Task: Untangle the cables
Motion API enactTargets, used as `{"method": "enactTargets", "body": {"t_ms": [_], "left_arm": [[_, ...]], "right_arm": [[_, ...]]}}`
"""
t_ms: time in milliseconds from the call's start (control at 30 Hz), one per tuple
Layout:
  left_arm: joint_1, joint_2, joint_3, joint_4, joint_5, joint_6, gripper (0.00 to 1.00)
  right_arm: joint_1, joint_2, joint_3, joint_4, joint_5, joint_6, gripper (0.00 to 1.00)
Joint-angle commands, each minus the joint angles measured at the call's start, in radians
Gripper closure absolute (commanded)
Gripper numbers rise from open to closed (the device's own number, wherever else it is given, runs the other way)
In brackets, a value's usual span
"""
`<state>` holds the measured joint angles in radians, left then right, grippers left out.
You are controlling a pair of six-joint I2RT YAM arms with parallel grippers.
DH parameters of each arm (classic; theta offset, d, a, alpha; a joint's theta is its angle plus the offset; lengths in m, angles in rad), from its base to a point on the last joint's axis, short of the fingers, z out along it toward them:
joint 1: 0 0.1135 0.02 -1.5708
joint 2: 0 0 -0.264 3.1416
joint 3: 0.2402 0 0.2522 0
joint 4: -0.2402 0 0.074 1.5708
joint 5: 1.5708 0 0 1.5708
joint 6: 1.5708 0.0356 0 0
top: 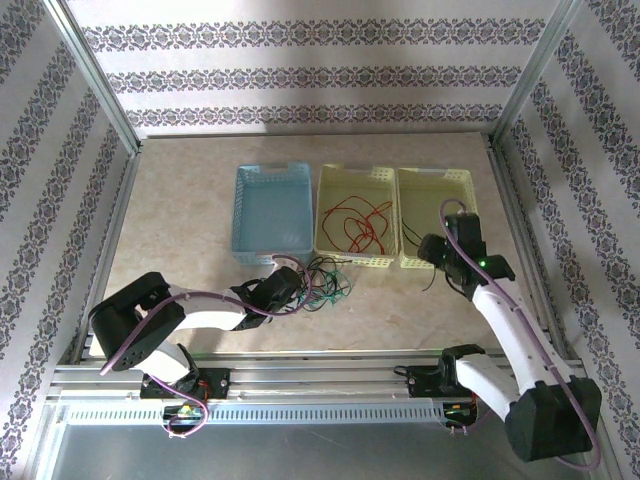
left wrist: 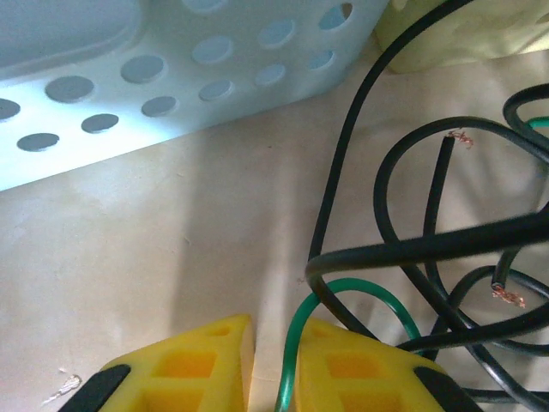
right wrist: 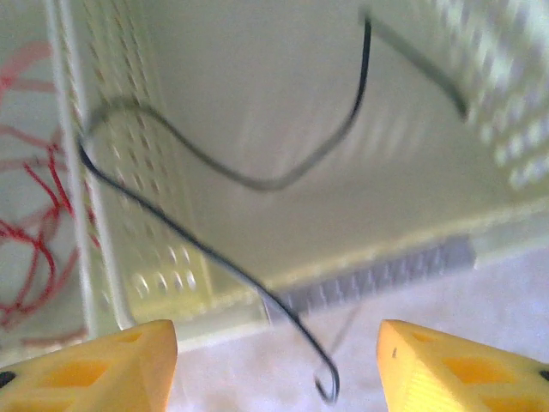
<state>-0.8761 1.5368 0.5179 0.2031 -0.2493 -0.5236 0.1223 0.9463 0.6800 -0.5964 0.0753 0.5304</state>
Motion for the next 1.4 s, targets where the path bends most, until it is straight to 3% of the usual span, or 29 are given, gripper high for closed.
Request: {"method": "enactTargets", "body": {"t_ms": [0, 300, 567, 667, 867, 1000, 1300, 1333, 1367], "left_arm": [[-0.014, 0.075, 0.004, -0.094, 0.072, 0.020, 0.81], [-0.014, 0.069, 0.005, -0.098, 0.074, 0.021, 0.81], [-0.014, 0.045, -0.009, -0.105, 0.069, 0.017, 0.81], [-0.013, 0.042, -0.012, -0.104, 0.069, 0.016, 0.81], [-0.013, 0.052, -0.006, -0.091, 0.073, 0.020, 0.81], [-0.014, 0.057, 0.000, -0.091, 0.071, 0.023, 0.81], [-0.015, 0.017, -0.002, -0.113, 0.059, 0.021, 0.81], [-0.015, 0.012, -0.005, -0.113, 0.058, 0.023, 0.81], [-0.015, 0.003, -0.008, -0.114, 0.055, 0.023, 0.81]], "right_arm": [[0.007, -0.022, -0.084, -0.042, -0.087, 0.083, 0.39], [-0.005, 0.101, -0.166, 0.118, -0.054, 0.082, 0.51], [-0.011, 0.173, -0.155, 0.166, -0.009, 0.061, 0.91], [-0.009, 0.129, -0.153, 0.131, -0.010, 0.059, 0.99], [-0.007, -0.015, -0.080, -0.007, 0.019, 0.069, 1.00], [-0.011, -0.031, 0.023, -0.038, 0.032, 0.047, 1.00], [-0.141, 0.285, 0.243, 0.131, -0.076, 0.041, 1.00], [-0.157, 0.324, 0.254, 0.138, -0.100, 0.059, 0.98], [-0.171, 0.366, 0.269, 0.131, -0.131, 0.081, 0.88]]}}
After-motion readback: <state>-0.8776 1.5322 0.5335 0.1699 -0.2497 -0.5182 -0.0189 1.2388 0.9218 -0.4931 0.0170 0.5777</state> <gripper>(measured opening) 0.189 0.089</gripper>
